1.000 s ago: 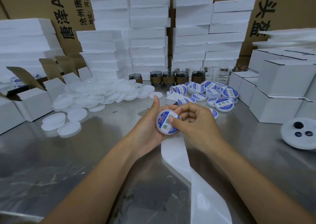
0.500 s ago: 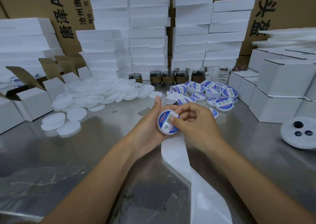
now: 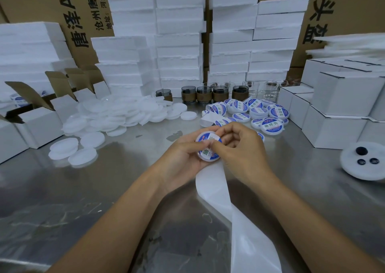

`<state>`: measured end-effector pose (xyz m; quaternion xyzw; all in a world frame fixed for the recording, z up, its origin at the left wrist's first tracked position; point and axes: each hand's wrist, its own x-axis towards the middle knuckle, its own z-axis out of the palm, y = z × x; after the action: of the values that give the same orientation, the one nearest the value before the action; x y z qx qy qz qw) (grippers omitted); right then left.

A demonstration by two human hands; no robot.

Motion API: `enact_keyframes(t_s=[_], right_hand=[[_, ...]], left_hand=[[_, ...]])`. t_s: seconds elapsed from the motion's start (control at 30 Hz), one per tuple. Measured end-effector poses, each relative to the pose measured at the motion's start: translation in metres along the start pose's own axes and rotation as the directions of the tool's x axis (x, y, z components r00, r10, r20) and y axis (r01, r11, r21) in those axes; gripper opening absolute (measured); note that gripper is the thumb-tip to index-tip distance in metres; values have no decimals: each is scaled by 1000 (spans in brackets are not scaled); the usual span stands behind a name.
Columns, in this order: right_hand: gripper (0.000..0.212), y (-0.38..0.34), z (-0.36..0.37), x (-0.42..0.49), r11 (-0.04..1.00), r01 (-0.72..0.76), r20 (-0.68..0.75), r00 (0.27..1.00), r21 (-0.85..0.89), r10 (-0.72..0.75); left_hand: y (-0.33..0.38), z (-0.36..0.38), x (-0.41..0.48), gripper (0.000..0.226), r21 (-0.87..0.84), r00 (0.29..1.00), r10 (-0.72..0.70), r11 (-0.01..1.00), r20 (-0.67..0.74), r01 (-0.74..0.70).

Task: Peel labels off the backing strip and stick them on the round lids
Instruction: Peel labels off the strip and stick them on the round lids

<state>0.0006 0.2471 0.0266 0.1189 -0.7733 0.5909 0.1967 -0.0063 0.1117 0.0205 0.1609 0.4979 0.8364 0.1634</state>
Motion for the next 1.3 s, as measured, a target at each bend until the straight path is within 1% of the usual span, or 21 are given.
enact_keyframes(t_s=[0.17,0.27,0.4,0.53,0.6,0.67,0.7,0.77,0.8,0.87,0.93,1.0,1.1,1.2,1.3], right_hand=[[12,3,-2,-1,997,13,-19,1000,-80,-15],[10,2,-3,-4,970,68,-23,997,-233,-75],[5,1,-5,-5,879,166,83,986,-448,-144],[17,2,-9,-6,721,235,211,969,-652,-126],[26,2,-11,-5,716,209,186,976,-666,-112],[35,1,-11,-5,754,156,145,986,-638,-81],[38,0,-10,-5,800,116,134,990,-589,-45],[37,0,-7,-4,921,-25,94,993,-388,66],[36,-1,-7,-2,960,-114,75,988,-257,137],[36,-5,-7,1,964,-264,105,959,-16,265],[32,-8,-8,2,931,-346,174,930,118,324],[24,-10,-8,2,918,-370,234,914,142,332],[19,-9,-7,1,947,-306,267,924,92,273],[19,-8,-7,0,959,-250,240,947,135,213],[16,-7,-6,0,963,-218,252,952,159,174]], left_hand=[[-2,-1,0,38,71,999,16,997,-29,-14],[-4,1,0,36,137,998,14,991,-68,-5],[-7,3,0,34,195,997,16,981,-70,-2],[-7,2,-1,28,240,996,36,971,-85,-15],[-7,1,-1,24,232,994,45,973,-98,-21],[-6,-1,1,22,225,992,63,974,-112,-37],[-5,-2,1,25,223,990,74,974,-118,-46],[-4,-4,2,27,209,987,89,976,-132,-60],[-4,-5,2,26,197,986,95,978,-134,-68],[-5,-6,3,26,165,985,112,982,-134,-89],[-5,-5,3,25,135,983,134,984,-123,-117],[-4,-5,3,26,84,982,161,985,-103,-153],[-2,-5,4,25,21,978,178,984,-107,-177],[-2,-4,4,23,54,976,181,983,-120,-176],[-1,-2,3,20,90,966,213,975,-147,-202]])
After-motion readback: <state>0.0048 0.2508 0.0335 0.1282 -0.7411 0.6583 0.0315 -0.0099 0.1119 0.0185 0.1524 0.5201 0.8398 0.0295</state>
